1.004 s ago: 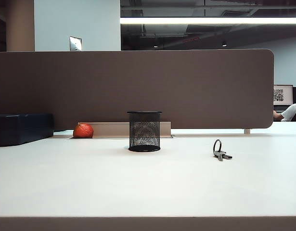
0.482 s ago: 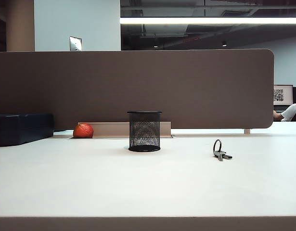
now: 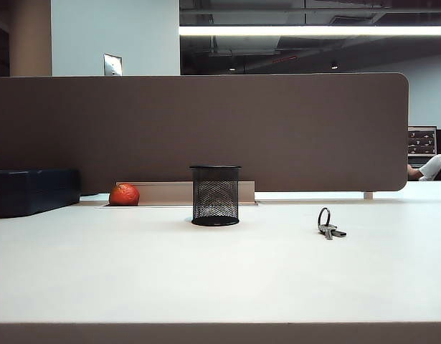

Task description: Pick up a bunch of keys from the table, then put them into the black basket.

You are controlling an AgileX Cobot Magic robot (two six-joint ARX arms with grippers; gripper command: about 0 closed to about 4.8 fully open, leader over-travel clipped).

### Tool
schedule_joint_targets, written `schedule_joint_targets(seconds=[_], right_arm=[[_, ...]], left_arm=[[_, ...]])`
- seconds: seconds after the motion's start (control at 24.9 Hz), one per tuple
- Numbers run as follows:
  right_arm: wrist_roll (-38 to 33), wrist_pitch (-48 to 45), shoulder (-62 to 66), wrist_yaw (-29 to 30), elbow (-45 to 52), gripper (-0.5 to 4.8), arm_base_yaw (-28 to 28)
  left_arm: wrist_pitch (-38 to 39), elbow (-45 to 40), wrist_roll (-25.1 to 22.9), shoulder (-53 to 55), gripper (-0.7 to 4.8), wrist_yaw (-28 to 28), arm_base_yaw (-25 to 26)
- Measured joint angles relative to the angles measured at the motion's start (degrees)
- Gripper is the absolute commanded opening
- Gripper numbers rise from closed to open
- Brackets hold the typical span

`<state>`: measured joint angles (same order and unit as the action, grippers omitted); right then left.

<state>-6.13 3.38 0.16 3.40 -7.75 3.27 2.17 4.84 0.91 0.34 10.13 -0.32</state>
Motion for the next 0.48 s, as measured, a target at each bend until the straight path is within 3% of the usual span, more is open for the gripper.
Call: schedule_joint_targets(seconds=[0.48], right_arm=[[-3.2, 19.4, 9.9, -3.2, -21.2, -0.05, 0.0]], left_arm=[[0.0, 0.0, 0.0, 0.0, -0.05, 0.0, 0.0]])
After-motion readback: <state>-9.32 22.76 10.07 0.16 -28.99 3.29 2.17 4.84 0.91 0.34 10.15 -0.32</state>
